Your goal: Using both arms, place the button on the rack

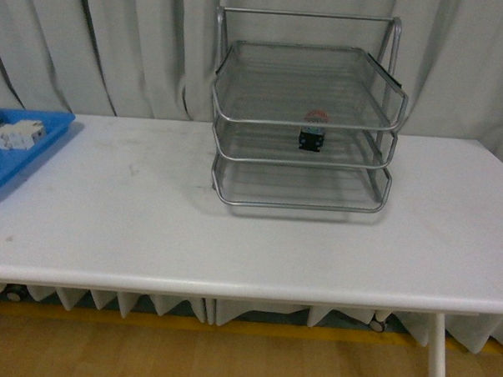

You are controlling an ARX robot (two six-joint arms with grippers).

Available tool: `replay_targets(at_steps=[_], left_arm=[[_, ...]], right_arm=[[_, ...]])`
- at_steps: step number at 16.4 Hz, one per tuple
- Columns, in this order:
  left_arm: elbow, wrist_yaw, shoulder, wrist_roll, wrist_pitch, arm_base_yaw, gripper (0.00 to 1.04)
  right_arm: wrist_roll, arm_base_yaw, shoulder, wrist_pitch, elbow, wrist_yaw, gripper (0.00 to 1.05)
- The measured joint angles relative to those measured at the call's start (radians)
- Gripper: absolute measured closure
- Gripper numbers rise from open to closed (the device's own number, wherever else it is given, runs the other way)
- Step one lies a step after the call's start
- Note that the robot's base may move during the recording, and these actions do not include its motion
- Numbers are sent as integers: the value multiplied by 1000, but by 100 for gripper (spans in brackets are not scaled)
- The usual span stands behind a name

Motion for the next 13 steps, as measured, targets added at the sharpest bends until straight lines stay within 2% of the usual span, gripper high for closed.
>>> replay_targets(at_steps=[2, 6, 8, 13], left_arm=[[0, 0, 0, 0, 0, 0, 7], [0, 0, 0, 0, 0, 0, 7], [0, 0, 0, 0, 0, 0, 7], [0, 0, 0, 0, 0, 0, 7]], right_arm=[[0, 0, 0, 0, 0, 0, 67], [0, 0, 0, 0, 0, 0, 33], [0, 0, 0, 0, 0, 0, 6], [0, 0, 0, 0, 0, 0, 6]])
